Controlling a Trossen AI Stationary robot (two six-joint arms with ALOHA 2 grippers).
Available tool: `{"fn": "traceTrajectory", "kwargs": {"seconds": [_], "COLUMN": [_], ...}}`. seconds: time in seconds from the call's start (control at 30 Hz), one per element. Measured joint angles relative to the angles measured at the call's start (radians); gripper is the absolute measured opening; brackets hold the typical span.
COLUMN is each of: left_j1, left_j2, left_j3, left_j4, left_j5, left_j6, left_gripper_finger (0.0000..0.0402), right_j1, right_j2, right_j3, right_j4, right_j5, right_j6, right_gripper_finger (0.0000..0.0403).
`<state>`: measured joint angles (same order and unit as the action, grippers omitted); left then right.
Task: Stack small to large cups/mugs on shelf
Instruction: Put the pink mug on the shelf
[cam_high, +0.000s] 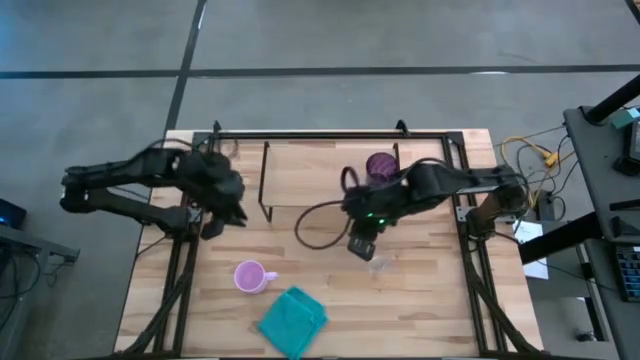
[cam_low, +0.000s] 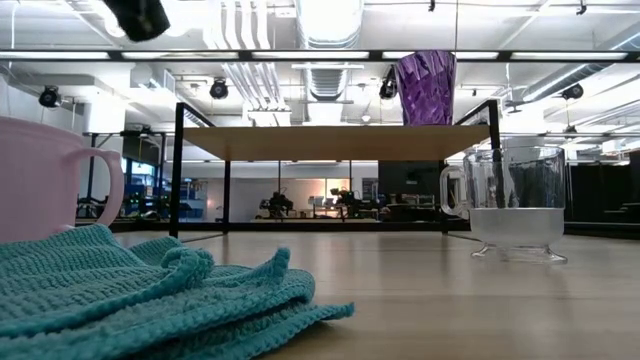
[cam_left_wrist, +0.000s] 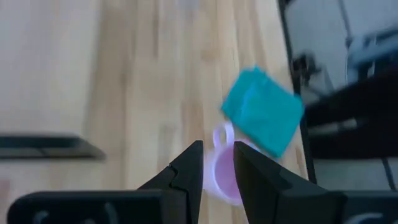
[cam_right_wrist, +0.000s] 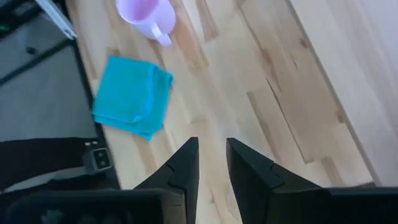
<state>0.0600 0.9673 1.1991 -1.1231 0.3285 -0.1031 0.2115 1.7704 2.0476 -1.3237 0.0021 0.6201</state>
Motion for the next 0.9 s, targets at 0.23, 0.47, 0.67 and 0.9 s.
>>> {"fn": "traceTrajectory", "kwargs": {"seconds": [0.23,0.47,0.67,0.9], "left_j1": [-0.086,-0.147,-0.234,-0.318], "left_j2": [0.070,0.130,0.216,0.302], "left_j3": [-0.084,-0.127,-0.134,-0.141], "left_j4": [-0.011,-0.011,-0.010,0.036], "left_j5": [-0.003,-0.038,-0.060,-0.129], "left_j6": [-0.123,-0.180,-0.206,-0.235], "left_gripper_finger": [0.0075,0.0075,0.0075,0.0075], "right_j1": [0.000,0.000,0.000,0.000], "right_j2": [0.087,0.131,0.139,0.132], "right_j3": [0.000,0.001,0.001,0.001], "right_j4": [-0.019,-0.027,-0.027,-0.027], "right_j5": [0.000,0.000,0.000,0.000], "right_j6": [0.006,0.053,0.061,0.061], "right_gripper_finger": [0.0069,0.0068,0.0068,0.0068]}}
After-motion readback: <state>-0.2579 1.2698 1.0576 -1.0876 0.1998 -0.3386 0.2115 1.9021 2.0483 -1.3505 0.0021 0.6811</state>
